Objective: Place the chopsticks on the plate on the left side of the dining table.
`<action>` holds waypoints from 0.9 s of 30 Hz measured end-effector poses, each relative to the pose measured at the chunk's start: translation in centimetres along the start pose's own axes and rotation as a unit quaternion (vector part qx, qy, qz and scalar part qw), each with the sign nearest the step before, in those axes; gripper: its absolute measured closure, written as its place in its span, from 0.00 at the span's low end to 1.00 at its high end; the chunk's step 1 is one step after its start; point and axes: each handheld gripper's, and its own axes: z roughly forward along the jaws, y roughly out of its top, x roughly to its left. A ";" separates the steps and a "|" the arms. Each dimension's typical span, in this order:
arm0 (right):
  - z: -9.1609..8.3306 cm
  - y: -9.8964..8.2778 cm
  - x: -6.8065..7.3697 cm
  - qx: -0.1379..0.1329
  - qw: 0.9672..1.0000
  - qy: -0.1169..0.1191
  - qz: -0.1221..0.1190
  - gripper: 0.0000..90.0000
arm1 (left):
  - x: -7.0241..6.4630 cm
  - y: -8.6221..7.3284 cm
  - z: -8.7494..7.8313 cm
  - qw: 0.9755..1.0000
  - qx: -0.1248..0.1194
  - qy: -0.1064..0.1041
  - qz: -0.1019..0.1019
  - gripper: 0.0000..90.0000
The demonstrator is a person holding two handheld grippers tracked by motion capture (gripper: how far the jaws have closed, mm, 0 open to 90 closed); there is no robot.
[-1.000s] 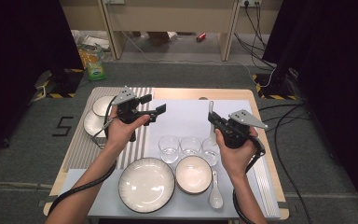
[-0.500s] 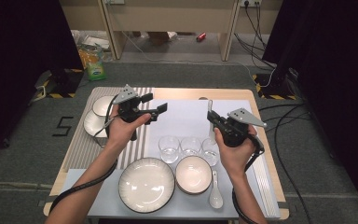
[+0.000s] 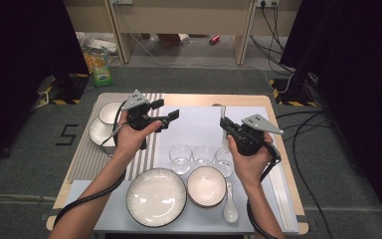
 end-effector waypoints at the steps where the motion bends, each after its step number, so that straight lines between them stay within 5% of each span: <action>1: 0.0 0.0 0.0 0.000 1.000 0.000 -0.002 0.95 | 0.0 0.0 0.0 1.000 0.000 0.000 0.000 0.24; 27: 0.5 0.2 0.3 0.000 1.000 0.004 0.003 0.95 | -0.4 0.3 0.5 1.000 0.002 -0.005 0.003 0.24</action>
